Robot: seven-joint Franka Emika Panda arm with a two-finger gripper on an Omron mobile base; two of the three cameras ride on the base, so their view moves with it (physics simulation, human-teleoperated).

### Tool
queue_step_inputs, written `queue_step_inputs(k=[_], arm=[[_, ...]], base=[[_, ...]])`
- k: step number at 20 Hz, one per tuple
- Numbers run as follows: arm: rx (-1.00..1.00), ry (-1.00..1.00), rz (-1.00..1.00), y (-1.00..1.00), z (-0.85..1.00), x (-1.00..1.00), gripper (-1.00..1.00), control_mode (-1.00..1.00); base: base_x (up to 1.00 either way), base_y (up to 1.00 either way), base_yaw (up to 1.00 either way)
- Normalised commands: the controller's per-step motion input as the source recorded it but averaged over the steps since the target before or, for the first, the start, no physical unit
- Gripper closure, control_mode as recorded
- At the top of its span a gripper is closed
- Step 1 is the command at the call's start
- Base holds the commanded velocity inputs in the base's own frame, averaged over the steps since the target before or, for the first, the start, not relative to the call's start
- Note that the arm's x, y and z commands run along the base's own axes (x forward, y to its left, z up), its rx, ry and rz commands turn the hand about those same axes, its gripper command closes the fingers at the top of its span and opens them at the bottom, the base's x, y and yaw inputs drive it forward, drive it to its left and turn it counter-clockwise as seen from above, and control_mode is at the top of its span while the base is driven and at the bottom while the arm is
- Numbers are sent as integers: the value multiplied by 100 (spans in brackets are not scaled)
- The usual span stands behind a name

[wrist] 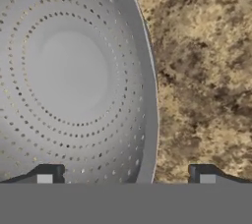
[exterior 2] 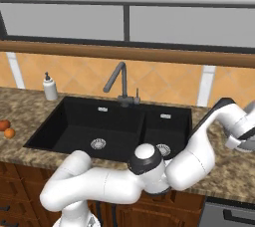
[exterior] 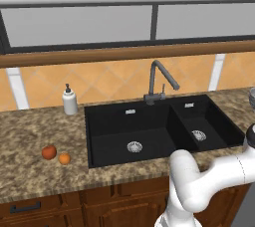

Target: Put the colander in the sink, put the orange, tangerine in the colander, and turn on the sink faucet and pour water over the colander.

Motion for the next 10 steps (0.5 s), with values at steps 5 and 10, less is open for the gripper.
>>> queue_step_inputs(k=[5,10], arm=[[-2,0,-17,-9,-33,25,-100,-100],[-10,0,-14,0,-51,5,100,-100]], base=[[0,0,0],[0,0,0]])
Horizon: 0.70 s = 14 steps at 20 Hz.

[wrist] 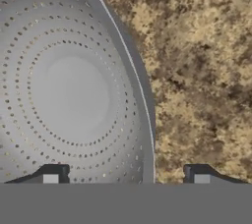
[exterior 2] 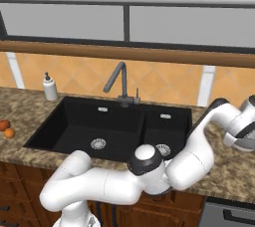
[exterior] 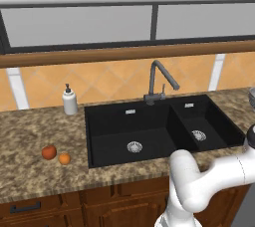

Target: Put the colander in the sink, put the orange, tangerine in the colander, and turn on the sink faucet and pour water over the colander.

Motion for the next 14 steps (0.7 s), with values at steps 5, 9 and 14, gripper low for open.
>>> queue_step_inputs(k=[5,9,14], arm=[[-17,5,-13,1,-78,0,100,-100],[-12,4,-8,0,-85,0,100,-100],[-3,2,-1,0,-74,-15,100,-100]], base=[[0,0,0],[0,0,0],[0,0,0]])
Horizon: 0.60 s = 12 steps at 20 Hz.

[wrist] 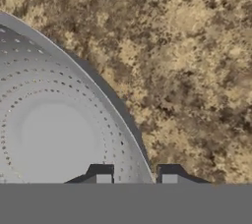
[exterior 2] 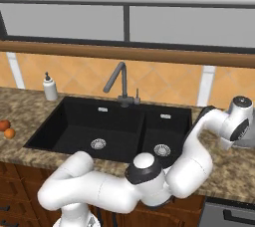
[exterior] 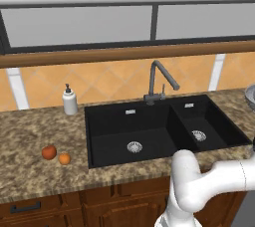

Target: Put the colander in the sink, put the orange, tangerine in the colander, and turn on the sink faucet and pour water over the colander.

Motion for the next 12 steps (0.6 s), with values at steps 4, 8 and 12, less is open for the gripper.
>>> queue_step_inputs(k=[4,8,12], arm=[[0,-4,0,0,-51,-19,100,-100],[0,-24,0,20,-2,-39,100,-100],[0,-30,0,85,0,-9,100,-100]], base=[[0,0,0],[0,0,0],[0,0,0]])
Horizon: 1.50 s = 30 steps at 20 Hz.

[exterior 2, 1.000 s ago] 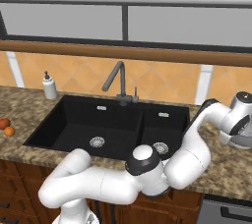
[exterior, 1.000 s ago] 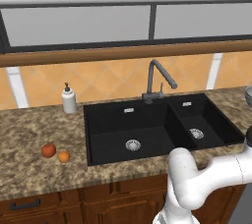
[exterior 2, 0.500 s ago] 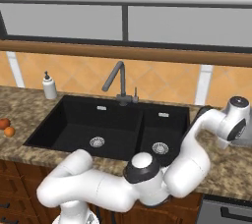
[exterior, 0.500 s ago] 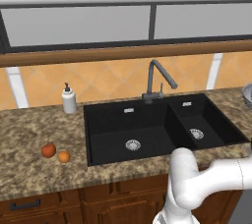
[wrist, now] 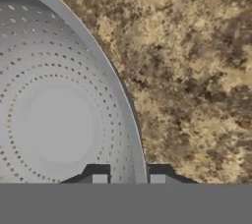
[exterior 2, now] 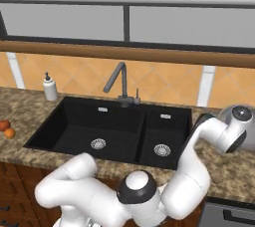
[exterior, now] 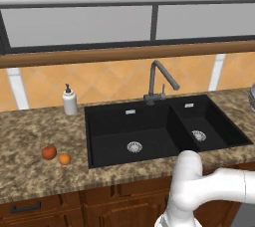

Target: Put the colander in the sink, put the orange, tangerine in the colander, and turn on the sink faucet and pour water over the colander.

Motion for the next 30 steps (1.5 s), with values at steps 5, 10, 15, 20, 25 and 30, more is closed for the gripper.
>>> queue_step_inputs(k=[5,10,15,20,25,30], arm=[[0,-26,0,86,8,-26,100,-100],[-2,-4,0,100,55,-92,100,-100],[-2,9,0,100,69,-34,100,-100],[-3,24,0,100,75,0,100,-100],[-15,49,0,100,26,3,100,-100],[0,10,-13,95,0,-4,100,-100]], base=[[0,0,0],[0,0,0],[0,0,0],[0,0,0],[0,0,0],[0,0,0]])
